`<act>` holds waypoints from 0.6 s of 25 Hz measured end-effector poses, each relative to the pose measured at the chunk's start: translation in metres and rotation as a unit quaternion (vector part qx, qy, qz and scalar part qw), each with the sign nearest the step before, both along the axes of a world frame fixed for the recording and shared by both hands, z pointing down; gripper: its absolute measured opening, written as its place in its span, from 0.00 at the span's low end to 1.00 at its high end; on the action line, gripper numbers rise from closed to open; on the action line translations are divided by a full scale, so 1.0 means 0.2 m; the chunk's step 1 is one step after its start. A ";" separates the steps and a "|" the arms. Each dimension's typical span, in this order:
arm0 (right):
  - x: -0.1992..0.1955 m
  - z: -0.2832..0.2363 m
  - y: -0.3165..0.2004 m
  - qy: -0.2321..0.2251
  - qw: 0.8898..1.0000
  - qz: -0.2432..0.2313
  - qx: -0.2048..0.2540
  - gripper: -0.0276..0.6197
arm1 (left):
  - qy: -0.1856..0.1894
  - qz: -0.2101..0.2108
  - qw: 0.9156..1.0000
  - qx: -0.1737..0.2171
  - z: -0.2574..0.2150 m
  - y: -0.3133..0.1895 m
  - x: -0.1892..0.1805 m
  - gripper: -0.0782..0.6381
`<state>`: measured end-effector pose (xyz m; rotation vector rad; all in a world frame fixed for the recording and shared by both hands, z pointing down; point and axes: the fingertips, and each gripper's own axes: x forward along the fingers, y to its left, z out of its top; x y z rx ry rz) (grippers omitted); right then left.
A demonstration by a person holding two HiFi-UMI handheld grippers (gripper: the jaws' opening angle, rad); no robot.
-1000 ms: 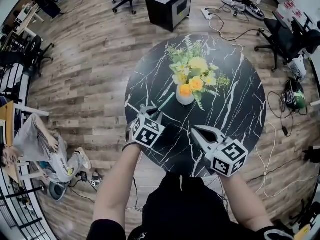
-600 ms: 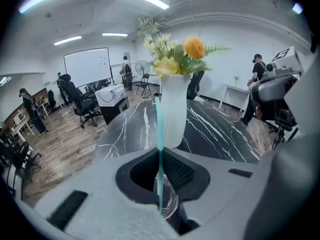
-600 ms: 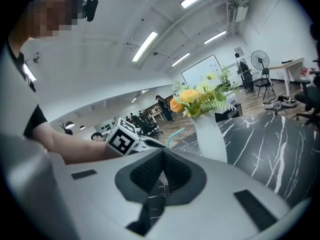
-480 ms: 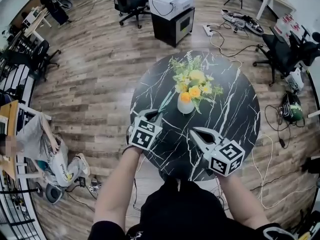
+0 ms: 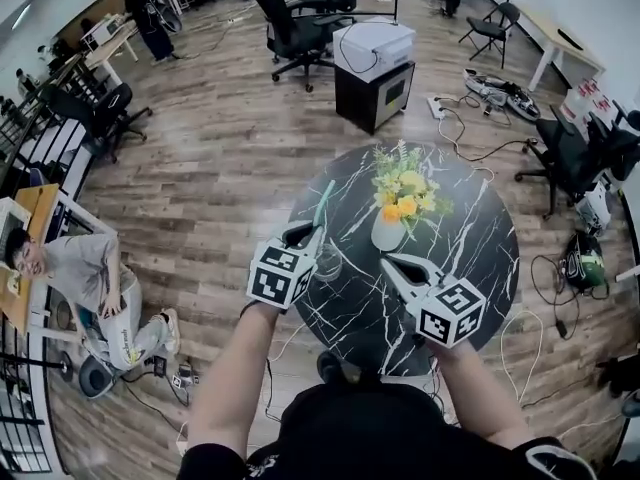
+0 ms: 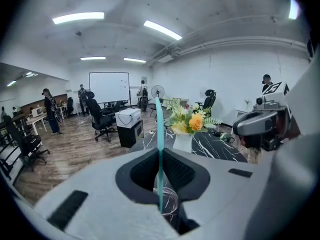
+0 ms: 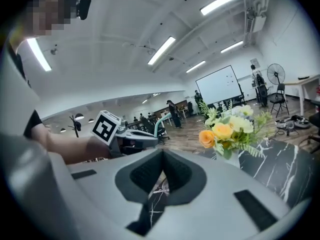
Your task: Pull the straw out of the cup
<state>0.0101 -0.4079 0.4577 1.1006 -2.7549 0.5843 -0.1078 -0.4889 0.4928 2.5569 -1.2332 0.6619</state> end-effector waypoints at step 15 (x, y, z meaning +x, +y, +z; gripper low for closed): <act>-0.15 -0.21 -0.01 0.016 0.998 -0.042 0.051 0.05 | 0.076 -0.105 0.989 0.075 -0.37 0.23 -0.47 0.15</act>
